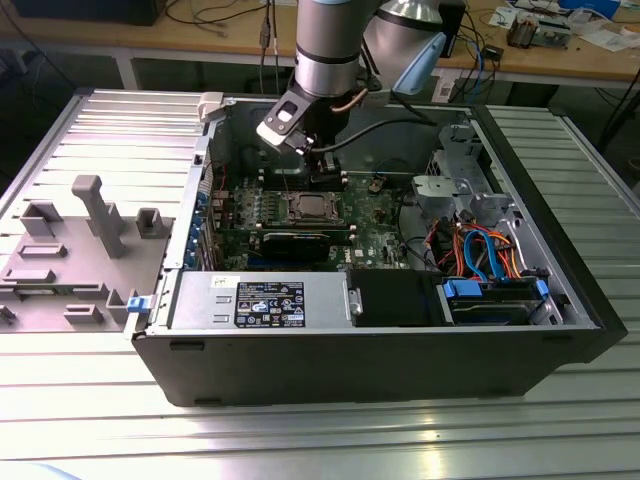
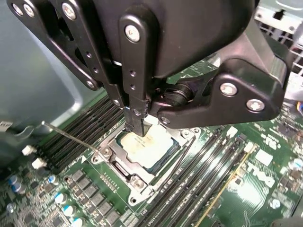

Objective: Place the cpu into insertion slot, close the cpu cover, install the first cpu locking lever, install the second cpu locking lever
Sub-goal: 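Install the first cpu locking lever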

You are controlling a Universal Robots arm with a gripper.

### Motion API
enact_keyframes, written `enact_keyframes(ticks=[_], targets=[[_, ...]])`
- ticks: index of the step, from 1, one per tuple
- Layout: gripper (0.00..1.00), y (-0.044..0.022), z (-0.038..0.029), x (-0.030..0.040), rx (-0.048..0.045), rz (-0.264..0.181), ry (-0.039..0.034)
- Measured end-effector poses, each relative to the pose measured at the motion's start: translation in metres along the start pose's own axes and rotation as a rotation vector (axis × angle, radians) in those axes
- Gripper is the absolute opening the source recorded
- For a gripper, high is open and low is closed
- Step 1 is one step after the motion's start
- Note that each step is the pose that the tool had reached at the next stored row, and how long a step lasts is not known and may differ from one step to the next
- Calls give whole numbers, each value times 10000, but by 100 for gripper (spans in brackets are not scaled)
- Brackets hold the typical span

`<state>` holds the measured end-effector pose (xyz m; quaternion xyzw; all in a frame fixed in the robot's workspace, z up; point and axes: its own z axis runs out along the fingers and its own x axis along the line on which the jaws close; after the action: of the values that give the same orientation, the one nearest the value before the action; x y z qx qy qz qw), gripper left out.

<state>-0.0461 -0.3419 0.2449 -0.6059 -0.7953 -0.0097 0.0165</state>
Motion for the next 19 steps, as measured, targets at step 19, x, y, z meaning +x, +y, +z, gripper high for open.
enact_keyframes(ticks=[19], targets=[[11, 0, 0, 0, 26, -681, -4]])
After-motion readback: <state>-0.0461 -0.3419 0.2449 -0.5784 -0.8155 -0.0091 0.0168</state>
